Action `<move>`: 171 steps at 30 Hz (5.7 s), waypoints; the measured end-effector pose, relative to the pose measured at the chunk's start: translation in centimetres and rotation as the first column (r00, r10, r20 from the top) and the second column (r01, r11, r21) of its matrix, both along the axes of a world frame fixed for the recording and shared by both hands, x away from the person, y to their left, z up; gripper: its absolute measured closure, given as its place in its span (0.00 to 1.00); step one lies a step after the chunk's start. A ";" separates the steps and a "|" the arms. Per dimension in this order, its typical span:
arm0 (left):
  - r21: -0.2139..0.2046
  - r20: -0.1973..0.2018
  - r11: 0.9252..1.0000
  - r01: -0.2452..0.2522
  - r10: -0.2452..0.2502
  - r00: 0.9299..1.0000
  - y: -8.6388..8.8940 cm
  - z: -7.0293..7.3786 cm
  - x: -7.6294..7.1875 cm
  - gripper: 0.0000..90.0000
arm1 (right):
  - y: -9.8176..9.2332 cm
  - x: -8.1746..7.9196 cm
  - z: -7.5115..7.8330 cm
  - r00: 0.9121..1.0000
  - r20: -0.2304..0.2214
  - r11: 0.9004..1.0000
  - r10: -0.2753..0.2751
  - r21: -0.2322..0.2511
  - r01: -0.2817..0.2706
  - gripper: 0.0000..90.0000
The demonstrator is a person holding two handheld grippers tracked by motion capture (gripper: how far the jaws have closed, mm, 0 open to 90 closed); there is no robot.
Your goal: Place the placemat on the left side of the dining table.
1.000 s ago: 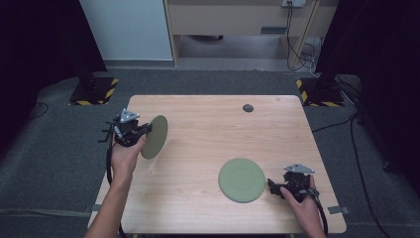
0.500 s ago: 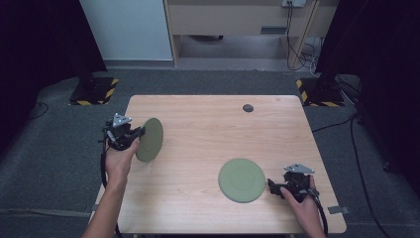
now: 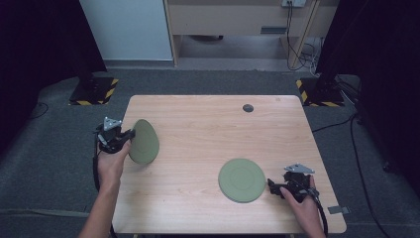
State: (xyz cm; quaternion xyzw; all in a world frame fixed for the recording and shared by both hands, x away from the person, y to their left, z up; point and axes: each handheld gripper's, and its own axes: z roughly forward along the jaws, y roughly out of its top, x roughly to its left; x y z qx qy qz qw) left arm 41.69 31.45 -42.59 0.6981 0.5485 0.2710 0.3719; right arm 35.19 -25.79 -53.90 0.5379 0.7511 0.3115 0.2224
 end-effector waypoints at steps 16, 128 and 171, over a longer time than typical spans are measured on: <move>0.000 -0.036 0.999 -0.053 0.053 0.998 2.6 -2.2 -0.4 0.95 | 0.0 0.0 0.0 1.000 0.000 1.000 0.000 0.000 0.000 0.01; 0.062 -0.170 0.997 -0.046 0.056 0.984 2.9 -4.4 0.3 0.09 | 0.0 0.0 0.0 1.000 -0.001 1.000 0.000 -0.001 0.000 0.01; -0.003 -0.130 0.996 0.088 -0.087 0.988 -2.2 -2.6 0.0 0.05 | 0.0 0.0 0.0 1.000 -0.001 1.000 0.000 -0.001 0.000 0.01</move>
